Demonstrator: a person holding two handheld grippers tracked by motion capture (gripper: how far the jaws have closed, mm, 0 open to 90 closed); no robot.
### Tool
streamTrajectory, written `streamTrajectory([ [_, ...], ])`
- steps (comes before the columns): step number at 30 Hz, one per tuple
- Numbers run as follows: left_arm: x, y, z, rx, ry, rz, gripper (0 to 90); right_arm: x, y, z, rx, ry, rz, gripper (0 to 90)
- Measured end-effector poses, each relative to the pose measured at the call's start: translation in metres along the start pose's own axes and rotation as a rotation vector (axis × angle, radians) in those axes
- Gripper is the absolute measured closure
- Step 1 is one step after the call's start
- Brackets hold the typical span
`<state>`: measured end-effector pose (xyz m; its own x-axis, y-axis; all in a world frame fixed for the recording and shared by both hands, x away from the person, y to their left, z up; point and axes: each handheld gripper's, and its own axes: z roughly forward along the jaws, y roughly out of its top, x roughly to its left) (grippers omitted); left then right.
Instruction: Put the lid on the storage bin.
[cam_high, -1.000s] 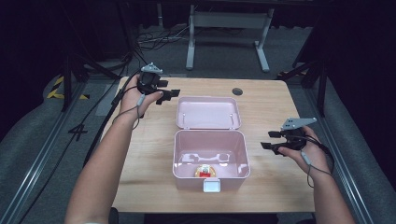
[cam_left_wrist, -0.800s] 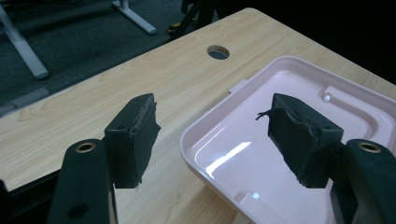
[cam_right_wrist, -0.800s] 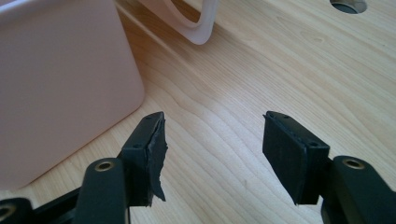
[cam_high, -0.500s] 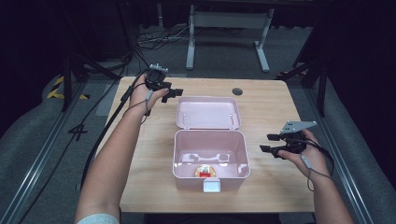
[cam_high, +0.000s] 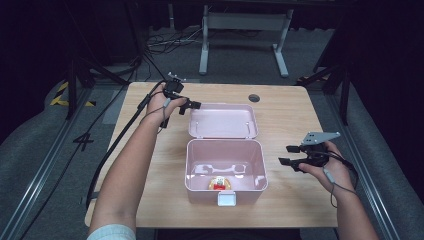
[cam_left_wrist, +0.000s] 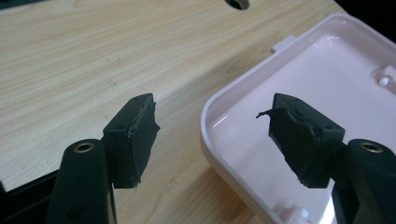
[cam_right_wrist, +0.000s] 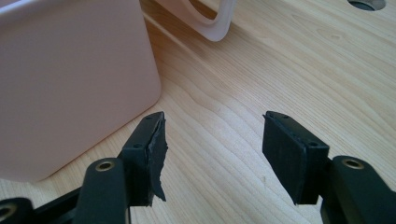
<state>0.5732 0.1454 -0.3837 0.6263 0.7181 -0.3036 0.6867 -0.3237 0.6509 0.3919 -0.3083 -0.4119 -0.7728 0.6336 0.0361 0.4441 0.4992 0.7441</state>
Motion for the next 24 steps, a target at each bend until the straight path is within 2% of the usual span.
streamTrajectory([
  [5, 0.0, -0.002, 0.007, 0.024, -0.033, -0.024, 34.6, 0.0, -0.001, 0.0, 0.001, 0.001, 0.003, 39.9],
  [11, -0.001, -0.005, 0.015, 0.045, -0.045, -0.014, 34.8, 0.001, -0.001, -0.001, -0.003, 0.008, 0.005, 39.7],
  [17, 0.0, -0.007, 0.02, 0.065, -0.076, -0.032, 36.2, 0.001, -0.001, -0.002, -0.006, 0.012, 0.005, 39.1],
  [21, -0.001, -0.007, 0.02, 0.067, -0.081, -0.033, 40.7, 0.002, -0.001, -0.002, -0.01, 0.018, 0.0, 39.1],
  [24, -0.002, -0.006, 0.018, 0.065, -0.078, -0.029, 49.3, 0.002, -0.001, -0.002, -0.011, 0.019, -0.001, 39.1],
])
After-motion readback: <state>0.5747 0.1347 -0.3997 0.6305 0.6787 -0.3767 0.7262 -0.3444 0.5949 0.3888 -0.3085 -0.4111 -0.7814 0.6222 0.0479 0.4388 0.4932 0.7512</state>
